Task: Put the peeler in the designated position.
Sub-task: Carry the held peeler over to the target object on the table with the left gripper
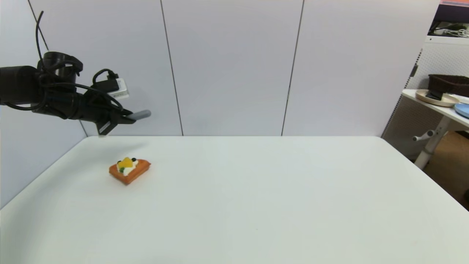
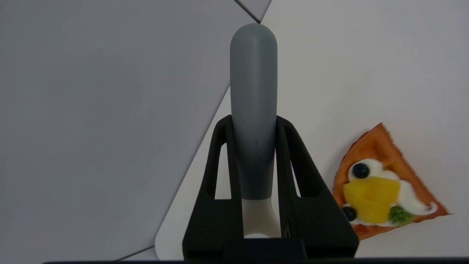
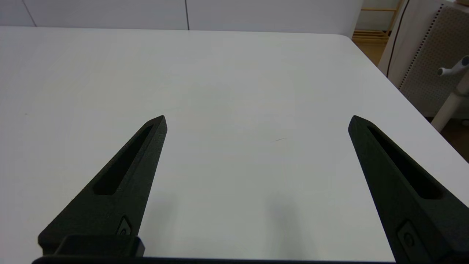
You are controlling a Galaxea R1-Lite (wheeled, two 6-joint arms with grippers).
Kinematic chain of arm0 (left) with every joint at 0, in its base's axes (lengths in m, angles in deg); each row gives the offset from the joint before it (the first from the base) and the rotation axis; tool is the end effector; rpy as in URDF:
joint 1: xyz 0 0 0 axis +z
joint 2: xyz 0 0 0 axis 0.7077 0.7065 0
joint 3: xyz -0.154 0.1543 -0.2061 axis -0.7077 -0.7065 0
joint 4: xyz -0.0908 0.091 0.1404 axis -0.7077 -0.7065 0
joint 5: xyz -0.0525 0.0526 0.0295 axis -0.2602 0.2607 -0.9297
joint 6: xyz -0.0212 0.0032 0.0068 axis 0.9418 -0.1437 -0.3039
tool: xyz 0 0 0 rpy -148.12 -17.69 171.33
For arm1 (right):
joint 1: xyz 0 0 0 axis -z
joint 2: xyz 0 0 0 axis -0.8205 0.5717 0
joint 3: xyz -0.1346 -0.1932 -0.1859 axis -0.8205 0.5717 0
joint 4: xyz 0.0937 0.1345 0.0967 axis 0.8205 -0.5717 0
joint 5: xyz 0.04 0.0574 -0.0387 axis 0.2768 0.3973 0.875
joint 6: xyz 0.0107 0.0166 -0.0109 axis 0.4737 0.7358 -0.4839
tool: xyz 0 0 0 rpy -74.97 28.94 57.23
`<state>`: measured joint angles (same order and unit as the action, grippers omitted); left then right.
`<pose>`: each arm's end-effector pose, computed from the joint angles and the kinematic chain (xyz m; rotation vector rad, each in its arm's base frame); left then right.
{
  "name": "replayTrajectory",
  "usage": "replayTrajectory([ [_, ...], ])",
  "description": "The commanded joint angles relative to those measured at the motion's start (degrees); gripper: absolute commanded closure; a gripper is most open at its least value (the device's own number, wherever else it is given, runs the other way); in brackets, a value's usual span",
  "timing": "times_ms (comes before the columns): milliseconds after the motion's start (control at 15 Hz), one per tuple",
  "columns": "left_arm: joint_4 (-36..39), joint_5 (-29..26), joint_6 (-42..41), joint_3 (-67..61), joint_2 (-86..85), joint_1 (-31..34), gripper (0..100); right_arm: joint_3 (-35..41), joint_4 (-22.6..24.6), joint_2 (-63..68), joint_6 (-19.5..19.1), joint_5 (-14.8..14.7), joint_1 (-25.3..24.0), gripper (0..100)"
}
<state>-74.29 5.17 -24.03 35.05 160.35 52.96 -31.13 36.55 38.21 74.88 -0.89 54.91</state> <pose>0.3975 0.0442 0.2256 0.9045 0.3789 -0.7038 -0.0229 0.0003 0.0763 -0.0193 -0.0092 0.0202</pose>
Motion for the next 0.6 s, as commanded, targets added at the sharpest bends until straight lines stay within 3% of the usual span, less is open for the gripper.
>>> replayTrajectory([
  [67, -3.73, -3.11, -12.78, 11.47, 11.89, 2.99, 100, 0.00, 0.00, -0.01, -0.05, 0.03, -0.04, 0],
  [333, -4.25, -11.54, -17.08, 11.82, 17.51, 2.99, 100, 0.00, 0.00, -0.01, -0.05, 0.03, -0.04, 0],
  [600, -4.34, -14.18, -19.19, 12.00, 20.94, 2.81, 100, 0.00, 0.00, -0.01, -0.05, 0.03, -0.04, 0],
])
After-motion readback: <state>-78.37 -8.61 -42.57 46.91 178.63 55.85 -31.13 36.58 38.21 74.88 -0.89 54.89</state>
